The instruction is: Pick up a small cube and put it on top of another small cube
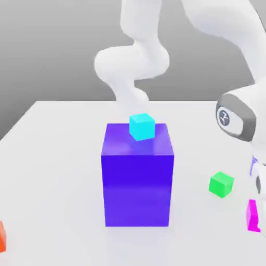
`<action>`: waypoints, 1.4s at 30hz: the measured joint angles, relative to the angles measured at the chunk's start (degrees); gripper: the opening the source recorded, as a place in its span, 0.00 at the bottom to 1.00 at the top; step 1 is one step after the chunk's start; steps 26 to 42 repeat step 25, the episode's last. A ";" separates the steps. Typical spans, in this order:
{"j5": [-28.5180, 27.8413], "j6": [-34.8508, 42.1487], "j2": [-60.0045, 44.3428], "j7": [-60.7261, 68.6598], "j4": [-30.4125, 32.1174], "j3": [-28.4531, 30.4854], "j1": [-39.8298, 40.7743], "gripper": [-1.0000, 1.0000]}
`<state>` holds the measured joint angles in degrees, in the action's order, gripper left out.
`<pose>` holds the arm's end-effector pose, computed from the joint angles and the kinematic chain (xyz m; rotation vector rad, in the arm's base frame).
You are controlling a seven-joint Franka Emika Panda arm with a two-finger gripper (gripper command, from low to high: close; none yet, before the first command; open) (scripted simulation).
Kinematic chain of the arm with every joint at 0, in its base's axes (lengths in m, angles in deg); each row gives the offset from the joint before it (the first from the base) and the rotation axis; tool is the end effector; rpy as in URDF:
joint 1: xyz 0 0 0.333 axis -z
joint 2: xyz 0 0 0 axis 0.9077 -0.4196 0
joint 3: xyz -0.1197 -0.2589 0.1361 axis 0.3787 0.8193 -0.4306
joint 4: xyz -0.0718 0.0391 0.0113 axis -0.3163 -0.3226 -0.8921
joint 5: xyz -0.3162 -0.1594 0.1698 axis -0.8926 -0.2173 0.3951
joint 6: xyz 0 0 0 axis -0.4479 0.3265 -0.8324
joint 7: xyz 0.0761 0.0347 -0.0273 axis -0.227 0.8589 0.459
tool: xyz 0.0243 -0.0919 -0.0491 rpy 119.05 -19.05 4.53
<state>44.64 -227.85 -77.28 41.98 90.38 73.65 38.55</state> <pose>0.4150 0.2819 0.2254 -2.9690 -0.7692 0.0508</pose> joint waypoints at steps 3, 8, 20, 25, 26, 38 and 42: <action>1.47 -0.88 5.42 -2.61 6.18 -1.94 -1.83 0.00; 2.24 -2.45 14.54 -8.13 16.51 -5.01 -6.28 0.00; -9.89 -17.36 9.15 -22.68 26.09 -5.70 -7.54 1.00; -9.90 -17.36 9.15 -22.68 26.09 -5.70 -7.47 1.00; -9.90 -17.36 9.15 -22.68 26.09 -5.70 -7.47 1.00; -9.90 -17.36 9.15 -22.68 26.09 -5.70 -7.47 1.00; -9.90 -17.36 9.15 -22.68 26.09 -5.70 -7.47 1.00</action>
